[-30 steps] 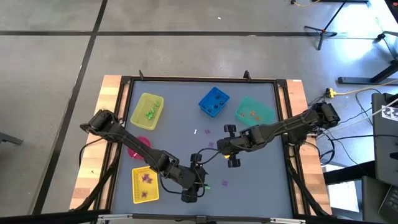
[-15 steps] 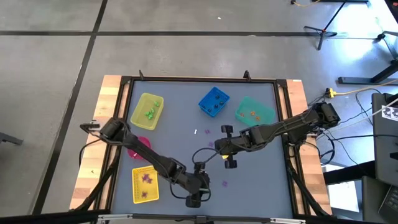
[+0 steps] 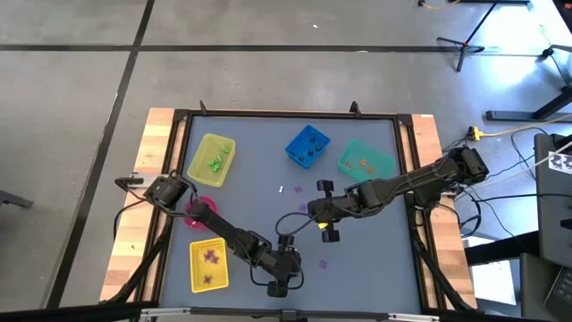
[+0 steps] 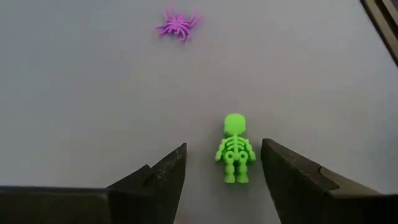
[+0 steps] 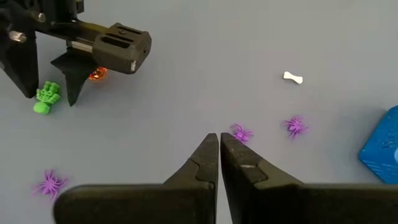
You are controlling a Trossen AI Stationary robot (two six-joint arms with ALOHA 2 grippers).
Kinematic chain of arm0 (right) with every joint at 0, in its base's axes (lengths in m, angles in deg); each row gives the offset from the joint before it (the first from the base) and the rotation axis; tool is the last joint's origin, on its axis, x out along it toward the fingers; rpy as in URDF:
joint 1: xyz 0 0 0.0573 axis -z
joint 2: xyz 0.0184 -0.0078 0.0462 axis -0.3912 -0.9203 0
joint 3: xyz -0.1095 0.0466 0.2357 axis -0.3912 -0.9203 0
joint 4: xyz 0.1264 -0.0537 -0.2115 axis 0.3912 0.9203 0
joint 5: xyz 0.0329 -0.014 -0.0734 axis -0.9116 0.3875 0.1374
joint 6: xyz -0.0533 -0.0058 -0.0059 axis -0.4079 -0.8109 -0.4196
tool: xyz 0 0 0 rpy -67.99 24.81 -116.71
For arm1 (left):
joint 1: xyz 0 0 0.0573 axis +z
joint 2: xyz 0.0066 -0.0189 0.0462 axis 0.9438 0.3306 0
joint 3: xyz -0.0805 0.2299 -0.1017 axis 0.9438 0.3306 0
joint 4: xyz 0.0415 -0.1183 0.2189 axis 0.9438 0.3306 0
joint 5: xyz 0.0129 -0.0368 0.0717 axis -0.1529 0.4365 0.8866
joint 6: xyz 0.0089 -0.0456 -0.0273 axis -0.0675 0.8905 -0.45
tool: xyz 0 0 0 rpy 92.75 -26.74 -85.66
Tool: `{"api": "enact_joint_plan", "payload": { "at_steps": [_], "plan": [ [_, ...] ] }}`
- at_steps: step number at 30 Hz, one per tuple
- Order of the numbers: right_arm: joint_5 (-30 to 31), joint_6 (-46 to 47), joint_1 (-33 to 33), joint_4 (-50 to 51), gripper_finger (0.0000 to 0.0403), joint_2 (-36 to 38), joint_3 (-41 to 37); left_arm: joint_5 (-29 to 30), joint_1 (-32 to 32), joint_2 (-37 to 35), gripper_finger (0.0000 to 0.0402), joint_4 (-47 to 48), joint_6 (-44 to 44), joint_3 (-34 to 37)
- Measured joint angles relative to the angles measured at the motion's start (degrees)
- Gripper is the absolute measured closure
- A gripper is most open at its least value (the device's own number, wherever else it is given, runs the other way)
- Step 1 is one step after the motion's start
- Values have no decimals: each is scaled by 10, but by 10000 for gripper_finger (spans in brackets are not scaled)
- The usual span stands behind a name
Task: Sort Halloween decoration
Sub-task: Put the green skeleton toy into the yellow bin
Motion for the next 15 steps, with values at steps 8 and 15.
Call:
{"api": "enact_joint_plan", "payload": {
  "at_steps": [8,15],
  "plan": [
    [0,0,0,0,386,0,0,-1,-2,0,252,3,-1,0],
    [0,0,0,0,386,0,0,-2,-2,0,289,5,-1,0]
  ]
}}
